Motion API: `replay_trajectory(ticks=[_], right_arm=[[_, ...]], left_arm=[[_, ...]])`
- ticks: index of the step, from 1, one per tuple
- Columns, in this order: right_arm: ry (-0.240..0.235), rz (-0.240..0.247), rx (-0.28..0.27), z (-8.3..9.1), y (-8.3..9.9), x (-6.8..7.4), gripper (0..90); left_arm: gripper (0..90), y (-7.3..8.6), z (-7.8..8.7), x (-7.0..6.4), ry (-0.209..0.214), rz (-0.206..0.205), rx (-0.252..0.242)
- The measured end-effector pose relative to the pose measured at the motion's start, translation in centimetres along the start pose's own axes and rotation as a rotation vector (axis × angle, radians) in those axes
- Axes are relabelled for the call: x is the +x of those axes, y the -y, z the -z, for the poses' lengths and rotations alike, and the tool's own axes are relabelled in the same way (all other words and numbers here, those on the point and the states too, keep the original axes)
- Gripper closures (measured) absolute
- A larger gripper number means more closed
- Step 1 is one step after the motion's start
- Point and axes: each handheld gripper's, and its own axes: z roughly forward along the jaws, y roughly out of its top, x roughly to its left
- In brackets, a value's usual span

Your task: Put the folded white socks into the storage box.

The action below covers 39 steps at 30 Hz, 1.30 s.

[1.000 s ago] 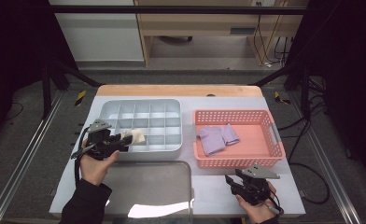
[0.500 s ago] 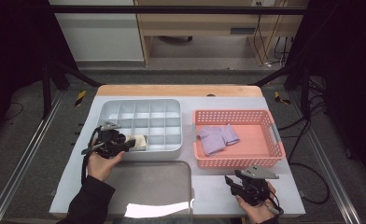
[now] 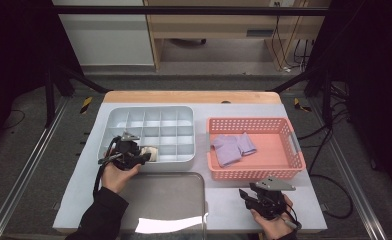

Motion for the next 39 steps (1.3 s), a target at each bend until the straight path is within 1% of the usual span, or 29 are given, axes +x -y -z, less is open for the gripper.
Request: replay_trajectory(ticks=[2, 5, 6, 7, 9, 11, 12, 15, 17, 18, 21, 24, 27, 28, 30, 32, 34, 35, 37, 39], right_arm=[[-0.004, -0.001, 0.005, -0.1, 0.0, 0.1, 54.1], [-0.005, 0.0, 0.006, -0.1, 0.0, 0.1, 53.9], [-0.005, -0.001, 0.006, -0.1, 0.1, 0.1, 53.8], [-0.005, 0.0, 0.005, -0.1, 0.1, 0.1, 53.4], [-0.005, -0.002, 0.003, -0.1, 0.1, 0.1, 52.9], [-0.003, -0.001, 0.003, -0.1, 0.1, 0.1, 52.9], [0.0, 0.002, 0.0, -0.1, 0.1, 0.0, 53.1], [-0.001, 0.0, -0.001, 0.0, 0.1, 0.1, 54.1], [0.0, 0.005, 0.0, 0.0, 0.1, 0.1, 54.9], [-0.003, 0.0, 0.003, 0.0, 0.1, 0.2, 55.3], [-0.006, 0.008, 0.004, -0.1, 0.1, 0.2, 56.2], [-0.005, 0.0, 0.006, -0.1, 0.2, 0.2, 56.6], [-0.011, -0.005, 0.011, -0.1, 0.2, 0.2, 57.0], [-0.01, -0.005, 0.012, -0.2, 0.2, 0.2, 57.0], [-0.008, 0.003, 0.012, -0.2, 0.2, 0.2, 57.0], [-0.011, -0.001, 0.011, -0.2, 0.2, 0.2, 56.8], [-0.014, 0.002, 0.011, -0.2, 0.2, 0.3, 56.5], [-0.015, -0.001, 0.013, -0.2, 0.2, 0.3, 56.3], [-0.011, 0.006, 0.008, -0.2, 0.2, 0.3, 55.9], [-0.011, 0.006, 0.004, -0.1, 0.2, 0.3, 55.9]], left_arm=[[64.9, 0.1, 0.0, -0.1, -0.002, -0.014, -0.006], [60.7, 0.3, 0.1, -0.1, 0.008, -0.01, -0.02], [60.7, 0.4, 0.3, 0.0, 0.034, 0.01, -0.053], [53.4, 0.5, 0.5, 0.1, 0.042, 0.015, -0.069], [48.5, 0.6, 1.0, 0.2, 0.031, 0.024, -0.106], [51.4, 0.9, 1.3, 0.2, 0.031, 0.032, -0.128], [54.8, 1.0, 1.4, 0.3, 0.034, 0.036, -0.133], [65.5, 1.3, 1.4, 0.2, 0.023, 0.045, -0.152], [70.0, 1.4, 1.2, 0.1, 0.009, 0.051, -0.159], [71.1, 1.4, 1.1, 0.0, 0.001, 0.051, -0.16], [73.0, 1.5, 0.7, -0.2, -0.017, 0.046, -0.15], [73.4, 1.6, 0.6, -0.4, -0.036, 0.027, -0.134], [73.3, 1.6, 0.3, -0.3, -0.035, 0.027, -0.107], [73.2, 1.7, 0.2, -0.2, -0.033, 0.028, -0.107], [73.0, 1.7, 0.1, -0.1, -0.024, 0.041, -0.112], [72.1, 1.8, 0.2, 0.0, -0.024, 0.04, -0.113], [69.1, 1.8, 0.3, 0.1, -0.017, 0.047, -0.119], [66.1, 1.8, 0.4, 0.2, -0.011, 0.053, -0.124], [60.8, 1.9, 0.8, 0.2, -0.008, 0.049, -0.151], [60.8, 1.9, 1.3, 0.1, -0.002, 0.047, -0.174]])
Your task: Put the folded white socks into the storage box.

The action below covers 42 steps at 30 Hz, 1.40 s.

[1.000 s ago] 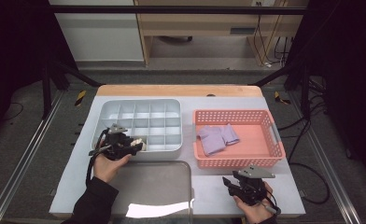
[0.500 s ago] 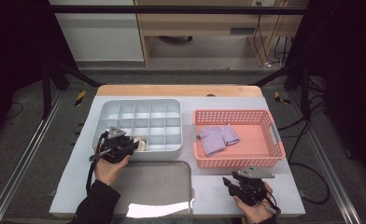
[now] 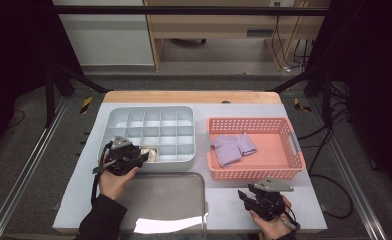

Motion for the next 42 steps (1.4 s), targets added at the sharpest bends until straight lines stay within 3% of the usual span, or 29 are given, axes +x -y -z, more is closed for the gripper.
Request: replay_trajectory(ticks=[3, 8, 14, 20, 24, 27, 34, 42], right_arm=[[0.0, -0.002, 0.0, 0.0, 0.0, 0.0, 56.0], [0.005, -0.002, 0.003, 0.0, 0.0, 0.1, 56.8], [0.0, 0.009, 0.007, -0.1, 0.1, 0.1, 57.5], [-0.002, 0.011, 0.014, -0.2, 0.1, 0.2, 57.6], [-0.008, 0.003, 0.01, -0.2, 0.0, 0.3, 57.0], [-0.009, -0.003, 0.001, 0.0, -0.1, 0.3, 56.2], [-0.01, -0.019, -0.042, 0.6, -0.3, 0.2, 49.9], [0.0, -0.032, -0.071, 1.1, -0.4, 0.1, 40.6]], left_arm=[[65.3, -0.1, 0.5, -0.2, -0.005, 0.002, -0.03], [83.5, 0.0, -0.3, -0.8, -0.037, -0.025, -0.023], [84.9, 0.1, -1.4, -1.0, -0.053, -0.037, 0.007], [84.1, 0.3, -1.6, -0.7, -0.04, -0.029, 0.02], [76.2, 0.3, -1.1, -0.6, -0.02, -0.013, -0.005], [68.3, 0.2, 0.2, -0.6, 0.011, 0.003, -0.065], [50.7, 0.4, 3.4, -1.2, 0.011, -0.006, -0.169], [40.2, 1.8, 5.2, -2.3, 0.012, -0.041, -0.187]])
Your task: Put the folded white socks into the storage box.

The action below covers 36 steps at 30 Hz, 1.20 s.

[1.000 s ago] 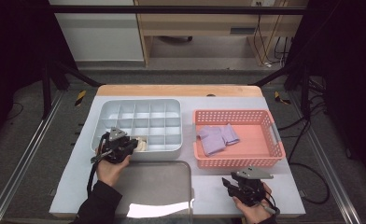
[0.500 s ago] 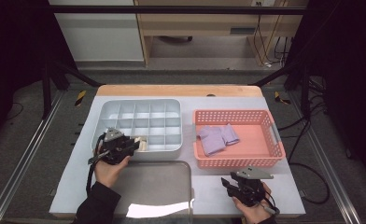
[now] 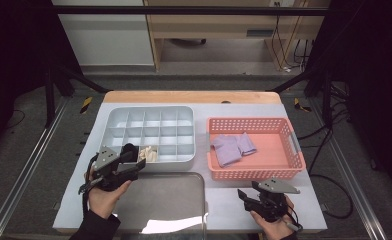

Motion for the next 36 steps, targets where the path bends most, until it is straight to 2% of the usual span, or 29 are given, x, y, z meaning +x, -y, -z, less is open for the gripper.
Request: replay_trajectory(ticks=[10, 16, 22, 30, 34, 36], right_arm=[[0.012, -0.023, -0.038, 0.7, -0.1, -0.4, 36.0], [0.015, -0.019, -0.051, 1.0, -0.3, -0.4, 35.7], [0.019, -0.007, -0.064, 1.3, -0.7, -0.3, 35.7], [0.013, -0.002, -0.087, 1.8, -1.6, -0.2, 34.8], [0.013, 0.005, -0.105, 2.0, -2.5, -0.2, 34.6], [0.014, 0.002, -0.113, 2.1, -2.9, -0.3, 34.6]], left_arm=[[34.2, 2.8, 1.9, -0.8, 0.017, 0.015, 0.017], [32.1, 4.6, 2.5, -1.4, 0.034, 0.02, 0.028], [31.4, 5.8, 1.9, -1.8, 0.052, 0.018, 0.063], [30.6, 7.1, 1.4, -1.3, 0.034, 0.025, 0.096], [30.1, 7.6, 1.0, -1.3, 0.027, -0.003, 0.117], [29.7, 7.7, 0.8, -1.3, 0.028, 0.002, 0.122]])
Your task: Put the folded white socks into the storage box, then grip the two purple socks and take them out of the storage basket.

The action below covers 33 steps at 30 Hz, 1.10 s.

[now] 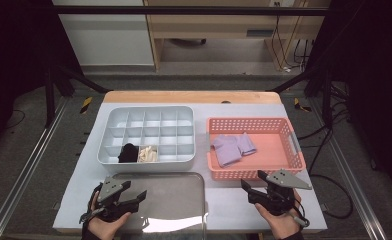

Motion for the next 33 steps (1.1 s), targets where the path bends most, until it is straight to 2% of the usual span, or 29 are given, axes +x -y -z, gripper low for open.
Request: replay_trajectory(ticks=[8, 13, 16, 18, 27, 33], right_arm=[[-0.003, -0.016, -0.016, -0.7, -1.7, -0.4, 36.4], [-0.002, -0.011, -0.022, -1.2, -2.7, -0.6, 36.8], [-0.009, -0.016, -0.031, -1.6, -3.5, -0.8, 36.8], [-0.006, -0.013, -0.035, -1.8, -4.0, -0.9, 36.7], [0.0, -0.023, -0.026, -3.4, -6.1, -1.6, 37.1], [0.015, -0.02, -0.019, -4.8, -7.2, -2.3, 37.8]], left_arm=[[29.2, 0.1, 0.1, 0.4, -0.022, 0.016, -0.002], [33.9, 0.1, 0.0, 0.6, -0.039, 0.021, 0.015], [34.1, 0.1, 0.0, 0.6, -0.059, 0.005, 0.001], [34.0, 0.1, 0.1, 0.6, -0.055, -0.002, -0.024], [32.2, 0.2, 0.0, 1.2, -0.058, 0.039, -0.005], [33.0, 0.2, 0.0, 1.3, -0.04, 0.058, 0.016]])
